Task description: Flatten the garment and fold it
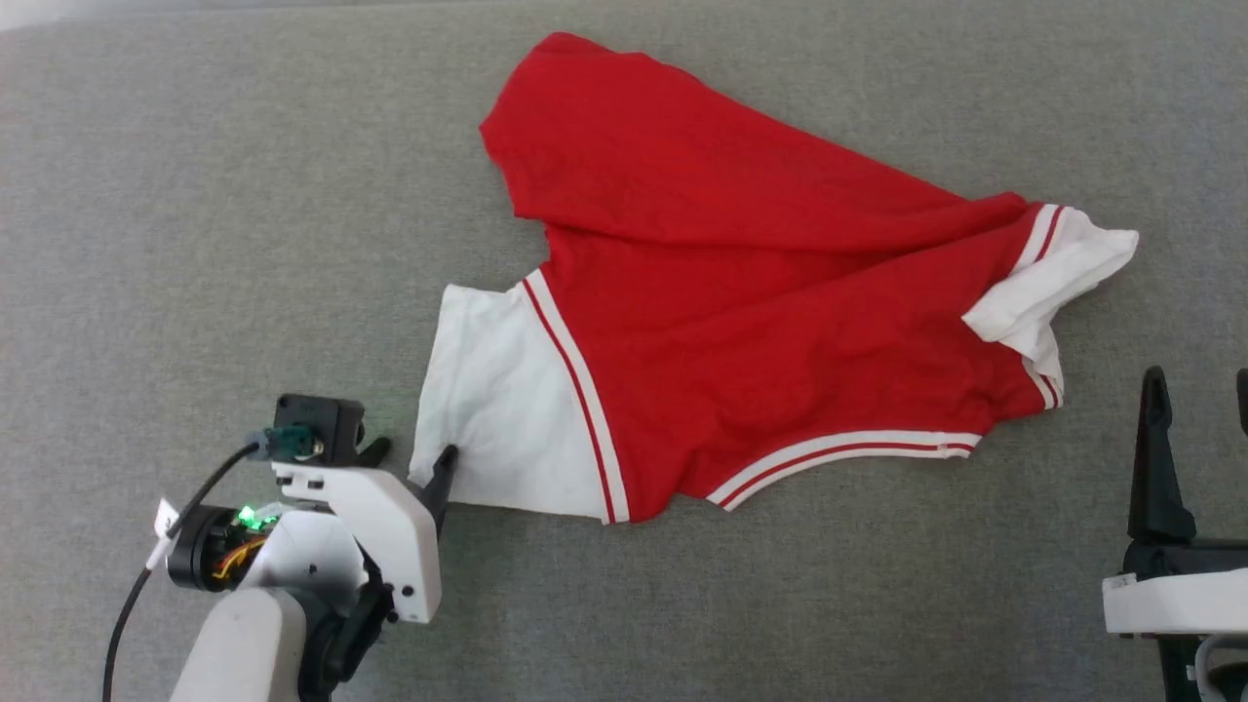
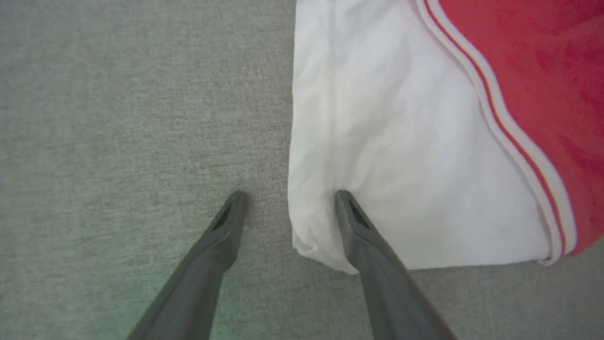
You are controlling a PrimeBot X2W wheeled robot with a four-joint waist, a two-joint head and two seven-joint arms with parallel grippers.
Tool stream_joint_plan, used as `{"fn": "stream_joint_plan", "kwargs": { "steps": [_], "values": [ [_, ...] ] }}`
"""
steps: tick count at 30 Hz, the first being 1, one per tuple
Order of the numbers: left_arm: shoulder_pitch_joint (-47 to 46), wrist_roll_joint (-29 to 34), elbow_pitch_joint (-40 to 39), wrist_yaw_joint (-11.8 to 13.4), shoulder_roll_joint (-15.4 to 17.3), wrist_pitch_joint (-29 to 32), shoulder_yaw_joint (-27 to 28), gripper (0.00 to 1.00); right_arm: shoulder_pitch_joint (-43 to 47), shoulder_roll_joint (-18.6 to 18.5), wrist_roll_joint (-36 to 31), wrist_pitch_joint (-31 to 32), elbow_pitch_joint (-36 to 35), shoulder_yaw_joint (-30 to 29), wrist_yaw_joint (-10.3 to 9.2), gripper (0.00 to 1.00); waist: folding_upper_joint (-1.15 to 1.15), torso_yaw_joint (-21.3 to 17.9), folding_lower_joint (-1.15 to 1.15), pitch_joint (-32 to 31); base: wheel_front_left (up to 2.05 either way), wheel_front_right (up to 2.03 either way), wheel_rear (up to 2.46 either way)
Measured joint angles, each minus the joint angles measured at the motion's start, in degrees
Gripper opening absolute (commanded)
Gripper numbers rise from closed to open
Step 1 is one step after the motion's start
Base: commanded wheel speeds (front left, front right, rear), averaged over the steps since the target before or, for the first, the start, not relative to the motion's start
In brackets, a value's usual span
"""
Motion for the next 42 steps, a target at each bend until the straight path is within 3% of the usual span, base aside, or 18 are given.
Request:
{"fn": "stream_joint_plan", "kwargs": {
  "steps": [11,12,13,14,23,30,37,42],
  "values": [
    [0.5,-5.7,-3.4,-1.2,0.4,9.7,-1.9,1.00,-0.3,0.0,0.8,-1.0,3.2,0.8,0.00,1.00,0.00,-1.4,0.00,-0.9,0.00,0.00,0.00],
    [0.6,-5.7,-3.4,-1.2,0.4,9.7,-2.0,0.94,-0.3,0.0,0.9,-1.0,3.3,0.9,0.00,1.00,0.00,-1.5,0.00,-1.1,0.00,0.00,0.00],
    [0.7,-5.7,-3.3,-1.2,0.4,9.6,-2.0,0.43,-0.4,0.0,1.0,-1.1,3.5,0.9,0.00,1.00,0.00,-1.6,0.00,-1.2,0.00,0.00,0.00],
    [0.8,-5.6,-3.1,-1.2,0.4,9.2,-2.0,0.00,-0.5,0.0,1.1,-1.2,3.7,0.9,0.00,1.00,0.00,-1.6,0.00,-1.4,0.00,0.00,0.00],
    [2.9,-6.5,-1.7,0.5,-2.8,-0.4,0.1,0.00,-0.5,0.0,1.1,-1.4,4.0,0.5,0.00,1.00,0.00,-1.3,0.01,-3.2,0.00,0.00,0.00],
    [6.8,-14.0,-9.7,3.0,-6.2,-6.2,6.5,0.00,-0.2,0.0,1.0,-0.8,3.1,0.0,0.00,1.00,0.00,-0.1,0.00,-4.2,0.00,0.00,0.00],
    [16.6,-16.3,-16.9,6.9,-6.5,-11.1,14.8,0.00,0.5,0.0,0.3,0.7,2.3,-0.9,0.00,1.00,0.00,1.7,0.00,-4.4,0.00,0.00,0.00],
    [18.3,-17.8,-17.6,6.9,-7.3,-12.2,13.5,0.00,0.7,0.0,-0.3,2.5,2.0,-0.3,0.00,1.00,0.00,3.5,0.00,-4.1,0.00,0.00,0.00]
  ]
}}
